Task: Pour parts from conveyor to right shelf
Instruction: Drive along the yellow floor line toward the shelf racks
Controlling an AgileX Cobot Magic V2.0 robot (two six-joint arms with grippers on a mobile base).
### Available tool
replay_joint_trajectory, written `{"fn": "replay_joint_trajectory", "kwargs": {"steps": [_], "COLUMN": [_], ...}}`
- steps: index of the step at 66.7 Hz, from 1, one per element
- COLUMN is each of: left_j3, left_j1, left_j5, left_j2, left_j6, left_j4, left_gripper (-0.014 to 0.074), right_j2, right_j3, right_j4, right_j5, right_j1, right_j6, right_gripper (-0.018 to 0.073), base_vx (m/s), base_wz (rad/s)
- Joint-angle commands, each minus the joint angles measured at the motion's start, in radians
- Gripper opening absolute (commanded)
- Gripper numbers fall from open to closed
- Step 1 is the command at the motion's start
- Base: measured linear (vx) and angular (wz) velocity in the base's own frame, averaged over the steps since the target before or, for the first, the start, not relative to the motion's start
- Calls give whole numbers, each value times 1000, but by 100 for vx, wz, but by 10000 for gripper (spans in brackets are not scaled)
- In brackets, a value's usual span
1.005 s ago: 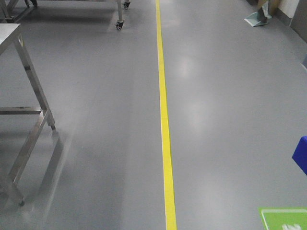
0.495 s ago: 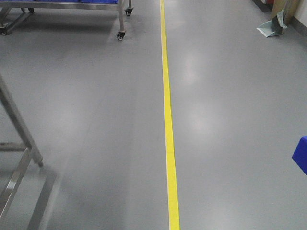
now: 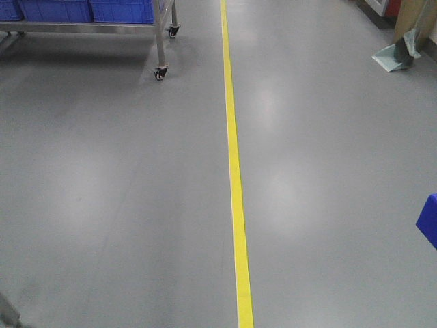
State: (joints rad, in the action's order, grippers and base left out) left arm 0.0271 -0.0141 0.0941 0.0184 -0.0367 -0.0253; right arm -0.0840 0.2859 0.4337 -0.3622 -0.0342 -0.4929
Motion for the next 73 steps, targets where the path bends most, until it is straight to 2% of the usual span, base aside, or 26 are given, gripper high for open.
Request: {"fn": "replay_joint_trajectory", "kwargs": {"steps": [1,45,73], "left_j3": [-26,-26,-26], "left_j1": [-2,-2,-2], "left_j5": [-72,-72,-72], "left_j2": [5,5,5], "left_j6": [-7,-7,-7], "left_j4": [6,6,6], "left_gripper": [-6,-6,-6], "right_j2": [-13,-13,-13], "right_j3": [25,25,25], "right_j4": [6,6,6], "right_j5": [77,77,77], "right_j1": [7,7,7], "right_j6": [-6,-6,-6], "right_gripper": [-8,-8,-8], "base_vx": [79,79,75], "base_wz": [3,9,-6]}}
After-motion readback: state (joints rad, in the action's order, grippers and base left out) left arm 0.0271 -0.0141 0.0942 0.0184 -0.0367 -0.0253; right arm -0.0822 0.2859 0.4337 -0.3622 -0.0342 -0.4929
